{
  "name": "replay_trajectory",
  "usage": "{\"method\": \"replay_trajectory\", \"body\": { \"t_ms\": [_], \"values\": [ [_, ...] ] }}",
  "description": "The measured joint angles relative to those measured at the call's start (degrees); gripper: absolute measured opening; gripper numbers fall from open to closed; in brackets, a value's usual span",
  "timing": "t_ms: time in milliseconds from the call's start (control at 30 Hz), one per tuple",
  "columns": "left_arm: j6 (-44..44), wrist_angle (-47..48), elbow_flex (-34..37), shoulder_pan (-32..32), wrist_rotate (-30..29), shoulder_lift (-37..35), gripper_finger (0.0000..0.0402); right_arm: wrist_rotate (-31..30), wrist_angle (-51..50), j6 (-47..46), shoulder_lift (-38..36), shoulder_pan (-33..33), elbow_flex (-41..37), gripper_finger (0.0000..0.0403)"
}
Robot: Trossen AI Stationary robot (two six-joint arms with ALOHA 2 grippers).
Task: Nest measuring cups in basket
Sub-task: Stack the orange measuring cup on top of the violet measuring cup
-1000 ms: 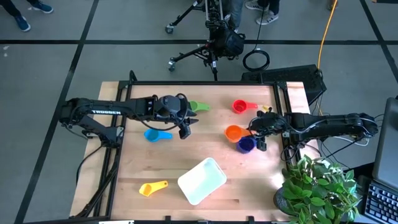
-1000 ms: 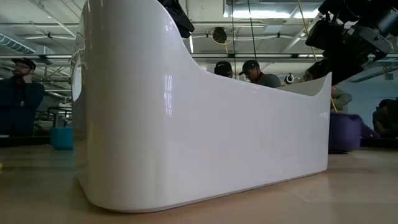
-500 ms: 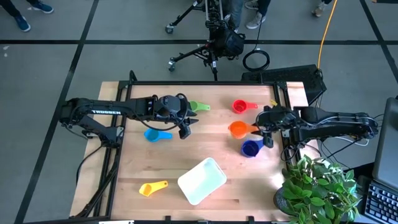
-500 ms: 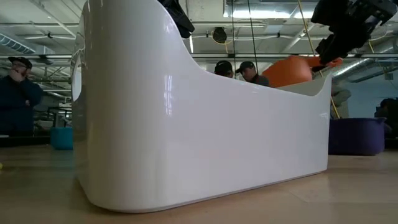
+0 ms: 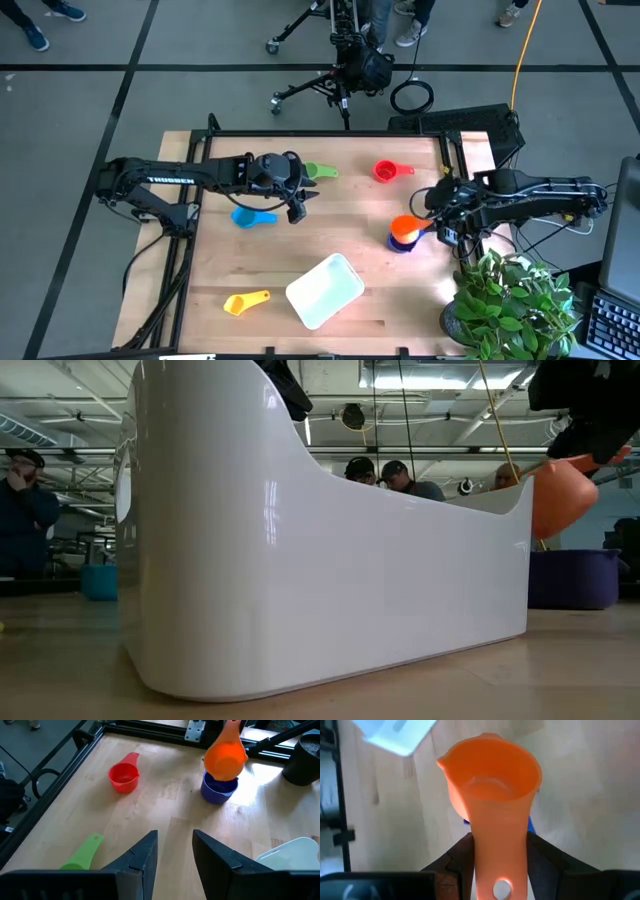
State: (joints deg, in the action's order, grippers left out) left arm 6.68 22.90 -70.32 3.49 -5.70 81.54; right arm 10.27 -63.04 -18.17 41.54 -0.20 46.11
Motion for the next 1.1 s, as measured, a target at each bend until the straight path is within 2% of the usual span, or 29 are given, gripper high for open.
{"method": "replay_trajectory", "body": {
  "t_ms": [233,467,833,1100],
  "values": [
    [0.03,0.02,0.00,0.00,0.00,0.00,0.0124,0.14,-1.84,1.04,7.26,1.81,-0.04,0.0126],
    [0.15,0.02,0.00,0.01,0.00,0.00,0.0124,-1.64,3.07,3.86,13.02,1.81,-0.04,0.0126],
    [0.63,0.04,0.00,0.00,0.00,0.02,0.0124,-6.15,16.25,7.96,20.78,1.10,-0.09,0.0131],
    [0.62,0.02,0.00,0.00,0.00,0.02,0.0124,-9.14,32.43,11.81,28.47,-2.26,-0.11,0.0132]
  ]
}}
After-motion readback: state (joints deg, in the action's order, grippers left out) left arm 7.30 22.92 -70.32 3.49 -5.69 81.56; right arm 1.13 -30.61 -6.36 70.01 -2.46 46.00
